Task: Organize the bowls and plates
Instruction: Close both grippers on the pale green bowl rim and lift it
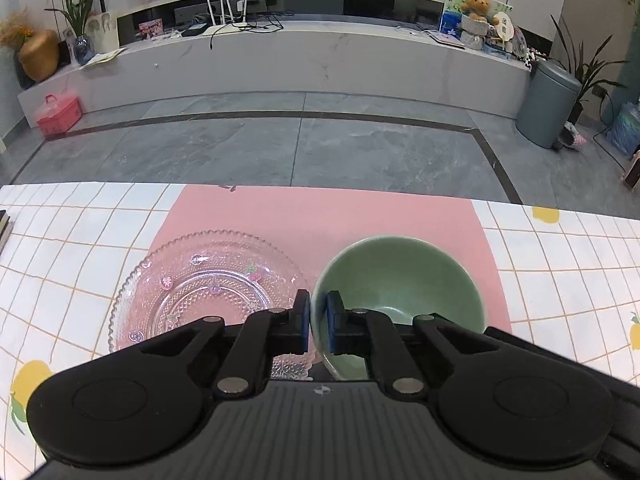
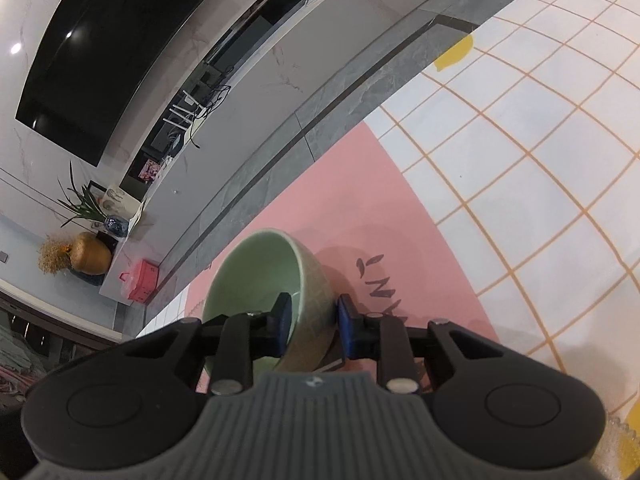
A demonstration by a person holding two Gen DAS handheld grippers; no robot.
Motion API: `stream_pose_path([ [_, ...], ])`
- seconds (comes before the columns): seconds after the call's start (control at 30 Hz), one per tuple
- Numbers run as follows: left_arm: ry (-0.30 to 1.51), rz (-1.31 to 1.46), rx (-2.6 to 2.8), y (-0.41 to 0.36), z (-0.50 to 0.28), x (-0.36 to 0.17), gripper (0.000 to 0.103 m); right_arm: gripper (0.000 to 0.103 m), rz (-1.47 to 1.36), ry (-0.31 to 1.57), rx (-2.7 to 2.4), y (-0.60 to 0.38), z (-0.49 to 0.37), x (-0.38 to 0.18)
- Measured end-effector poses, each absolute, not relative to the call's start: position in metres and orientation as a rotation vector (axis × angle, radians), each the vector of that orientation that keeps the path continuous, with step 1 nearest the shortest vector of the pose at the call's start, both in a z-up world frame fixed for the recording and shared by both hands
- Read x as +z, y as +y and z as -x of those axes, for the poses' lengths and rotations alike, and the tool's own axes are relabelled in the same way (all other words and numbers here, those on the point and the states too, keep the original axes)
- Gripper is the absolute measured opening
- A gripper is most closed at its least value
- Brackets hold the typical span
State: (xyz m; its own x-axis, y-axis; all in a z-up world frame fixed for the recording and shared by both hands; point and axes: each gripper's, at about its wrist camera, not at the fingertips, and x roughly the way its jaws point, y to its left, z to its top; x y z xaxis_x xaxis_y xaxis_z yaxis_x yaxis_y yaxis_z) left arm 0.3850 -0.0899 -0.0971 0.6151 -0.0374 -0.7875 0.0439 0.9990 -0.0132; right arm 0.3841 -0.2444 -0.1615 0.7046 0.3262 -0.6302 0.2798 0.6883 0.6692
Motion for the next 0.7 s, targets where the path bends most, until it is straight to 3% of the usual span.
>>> stream_pose_path([
  [0.7,0.834,-0.093,-0.103,-0.097,-0.353,-0.087,0.007,0.022,-0.779,0.797,0.048,-0.244,-0.367,-0.149],
])
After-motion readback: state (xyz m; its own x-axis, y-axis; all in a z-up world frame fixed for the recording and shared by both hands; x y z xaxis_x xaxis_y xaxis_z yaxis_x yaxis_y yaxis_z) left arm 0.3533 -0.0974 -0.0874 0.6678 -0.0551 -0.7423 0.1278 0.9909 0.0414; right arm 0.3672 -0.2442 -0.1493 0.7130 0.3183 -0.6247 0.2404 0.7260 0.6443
